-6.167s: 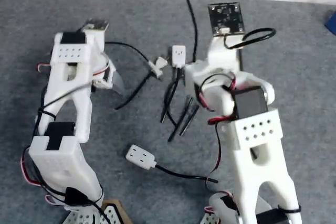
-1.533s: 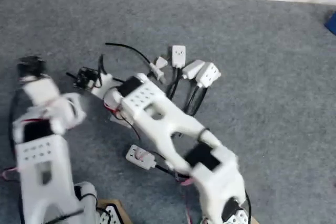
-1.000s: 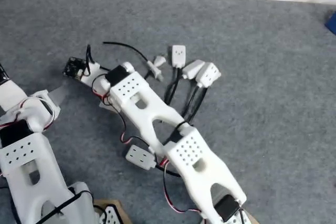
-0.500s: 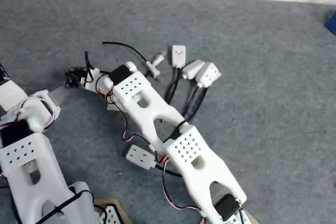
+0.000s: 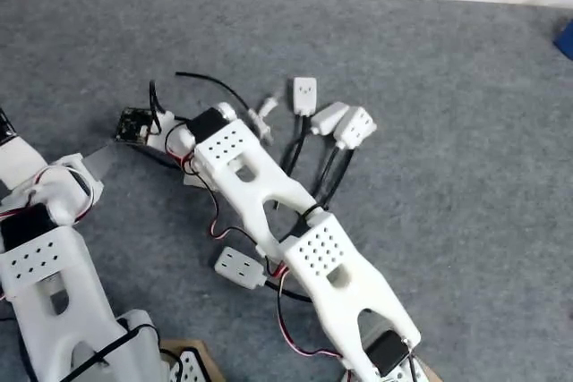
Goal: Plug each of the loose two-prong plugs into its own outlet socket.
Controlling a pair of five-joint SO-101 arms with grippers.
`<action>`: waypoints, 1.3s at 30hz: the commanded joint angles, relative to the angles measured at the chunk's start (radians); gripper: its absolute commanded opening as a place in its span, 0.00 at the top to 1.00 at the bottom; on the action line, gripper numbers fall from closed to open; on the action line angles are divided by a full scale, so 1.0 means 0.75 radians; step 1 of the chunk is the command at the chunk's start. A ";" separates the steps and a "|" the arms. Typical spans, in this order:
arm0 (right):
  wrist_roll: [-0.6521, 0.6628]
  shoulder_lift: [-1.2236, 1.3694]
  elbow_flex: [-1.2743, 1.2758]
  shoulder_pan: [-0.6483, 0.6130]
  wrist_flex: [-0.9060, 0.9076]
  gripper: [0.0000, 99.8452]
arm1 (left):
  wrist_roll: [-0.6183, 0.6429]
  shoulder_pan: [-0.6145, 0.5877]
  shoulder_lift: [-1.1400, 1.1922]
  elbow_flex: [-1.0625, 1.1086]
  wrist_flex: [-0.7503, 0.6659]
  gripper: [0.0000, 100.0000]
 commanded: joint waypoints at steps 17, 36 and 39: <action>-0.016 -0.021 -0.003 0.077 0.292 0.99 | 0.010 0.042 0.007 -0.036 -0.018 0.63; -0.082 0.079 -0.230 0.015 0.214 0.73 | 0.010 0.042 0.007 -0.036 -0.018 0.63; -0.080 0.071 -0.230 0.032 0.193 0.73 | 0.010 0.042 0.007 -0.036 -0.018 0.63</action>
